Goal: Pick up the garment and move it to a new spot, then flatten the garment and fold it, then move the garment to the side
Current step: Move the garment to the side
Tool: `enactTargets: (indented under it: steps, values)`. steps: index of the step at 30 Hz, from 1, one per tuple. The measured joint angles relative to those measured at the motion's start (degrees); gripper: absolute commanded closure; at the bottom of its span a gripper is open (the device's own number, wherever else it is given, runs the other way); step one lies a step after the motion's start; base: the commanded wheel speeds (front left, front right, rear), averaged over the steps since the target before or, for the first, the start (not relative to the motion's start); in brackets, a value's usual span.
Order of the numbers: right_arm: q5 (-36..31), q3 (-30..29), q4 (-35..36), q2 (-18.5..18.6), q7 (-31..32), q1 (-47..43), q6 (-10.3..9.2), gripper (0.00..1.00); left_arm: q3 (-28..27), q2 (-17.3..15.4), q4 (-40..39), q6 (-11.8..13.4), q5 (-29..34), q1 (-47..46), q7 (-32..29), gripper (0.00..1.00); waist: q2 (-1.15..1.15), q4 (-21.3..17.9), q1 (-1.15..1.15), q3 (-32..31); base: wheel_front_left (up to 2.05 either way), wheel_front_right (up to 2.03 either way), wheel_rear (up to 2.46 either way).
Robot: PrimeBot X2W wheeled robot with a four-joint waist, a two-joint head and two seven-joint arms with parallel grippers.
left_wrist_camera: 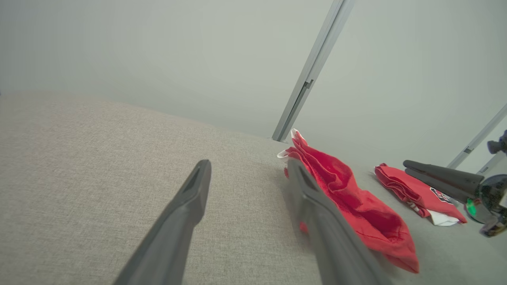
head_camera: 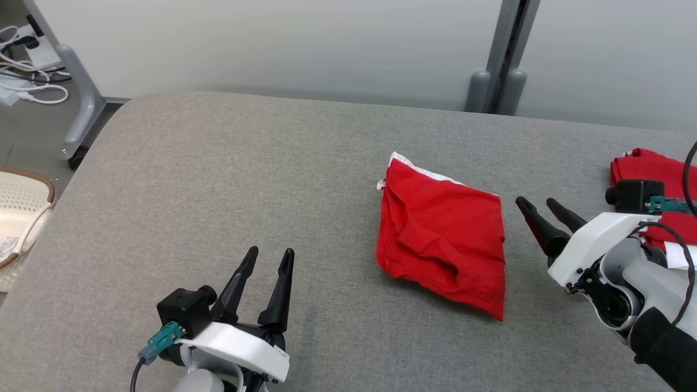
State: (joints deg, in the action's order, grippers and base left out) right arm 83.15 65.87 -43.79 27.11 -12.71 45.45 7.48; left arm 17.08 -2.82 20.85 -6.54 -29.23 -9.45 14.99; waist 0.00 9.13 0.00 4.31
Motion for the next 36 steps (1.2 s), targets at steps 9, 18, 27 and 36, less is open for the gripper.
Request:
enactTargets:
  steps: [9,18,27,36]
  values:
    - [7.68,-0.11,-1.29,-1.97,13.80,-1.19,0.00,0.00,0.00,-0.02,0.16,-0.01,0.23,0.01,0.00,0.00,0.00,1.73,0.00,0.61,0.00,0.00,0.00]
    - [13.11,-0.02,-8.46,-4.17,28.70,-0.02,0.00,0.00,0.49,0.00,0.44,-0.03,0.40,-0.30,0.00,0.00,0.00,3.31,0.00,1.73,0.00,0.00,0.00]
    - [17.03,-2.49,-13.03,-7.03,35.15,1.79,0.01,0.00,1.10,0.01,0.81,-0.22,0.30,-0.76,0.00,0.00,0.00,4.99,0.00,2.92,0.00,0.00,0.00]
    - [15.59,-3.65,-12.04,-7.35,33.28,2.20,0.00,1.00,0.98,0.00,1.25,-0.19,-0.04,-1.32,0.00,0.00,0.00,5.84,0.00,2.96,0.00,0.00,0.00]
